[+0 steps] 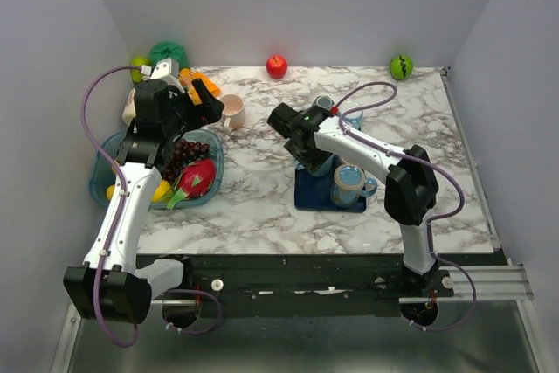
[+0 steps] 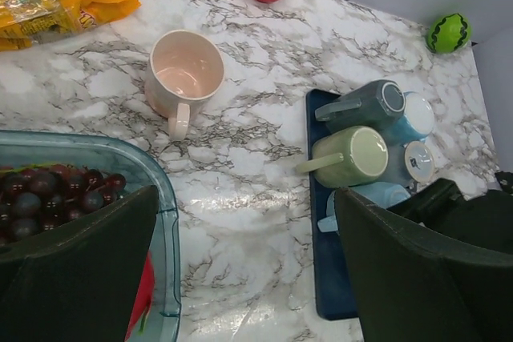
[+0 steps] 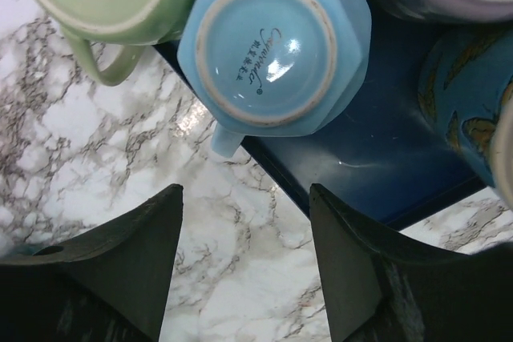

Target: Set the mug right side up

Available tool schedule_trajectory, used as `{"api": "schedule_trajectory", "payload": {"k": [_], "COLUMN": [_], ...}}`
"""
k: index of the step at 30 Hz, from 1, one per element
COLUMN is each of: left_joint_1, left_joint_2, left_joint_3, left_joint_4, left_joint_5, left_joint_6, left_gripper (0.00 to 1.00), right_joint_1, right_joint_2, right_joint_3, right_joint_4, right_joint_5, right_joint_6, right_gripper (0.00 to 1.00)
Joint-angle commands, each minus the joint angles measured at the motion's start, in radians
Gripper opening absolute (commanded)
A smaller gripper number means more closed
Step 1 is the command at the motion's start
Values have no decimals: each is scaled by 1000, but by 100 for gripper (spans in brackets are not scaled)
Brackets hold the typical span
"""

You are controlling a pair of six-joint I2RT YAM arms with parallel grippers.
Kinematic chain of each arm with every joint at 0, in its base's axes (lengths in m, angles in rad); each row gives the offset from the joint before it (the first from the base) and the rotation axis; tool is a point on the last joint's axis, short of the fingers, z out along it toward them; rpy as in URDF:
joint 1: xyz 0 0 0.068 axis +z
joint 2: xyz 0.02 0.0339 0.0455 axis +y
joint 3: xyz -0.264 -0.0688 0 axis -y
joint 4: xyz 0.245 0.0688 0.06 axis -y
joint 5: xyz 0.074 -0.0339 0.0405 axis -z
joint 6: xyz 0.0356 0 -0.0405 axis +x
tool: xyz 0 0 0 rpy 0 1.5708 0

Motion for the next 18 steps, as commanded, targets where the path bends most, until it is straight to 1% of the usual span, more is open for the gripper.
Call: {"api": "schedule_trajectory", "payload": {"k": [1, 4, 8, 12, 18], "left_joint_1": [1, 1, 1, 1, 0], "left_joint_2": [-13, -11, -16, -4, 12], "left_joint_3": [-2, -2, -8, -10, 0], "left_joint_4": [32, 34, 38, 41, 40], "left_joint_5": [74, 71, 62, 76, 82], "left_joint_6": [-28, -32, -41, -60, -61], "left_gripper": [99, 99, 99, 99, 99], "right_joint_1": [-4, -7, -10, -25, -40], "right_joint_2": [80, 109, 110, 133, 161], "right_joint_3": [104, 120, 74, 95, 118], "right_joint_4": [-148, -192, -197, -211, -226], "right_joint_5": [32, 49, 88, 112, 130], "right_joint_6": [150, 196, 305, 347, 374], "right_gripper": [70, 70, 69, 67, 67]}}
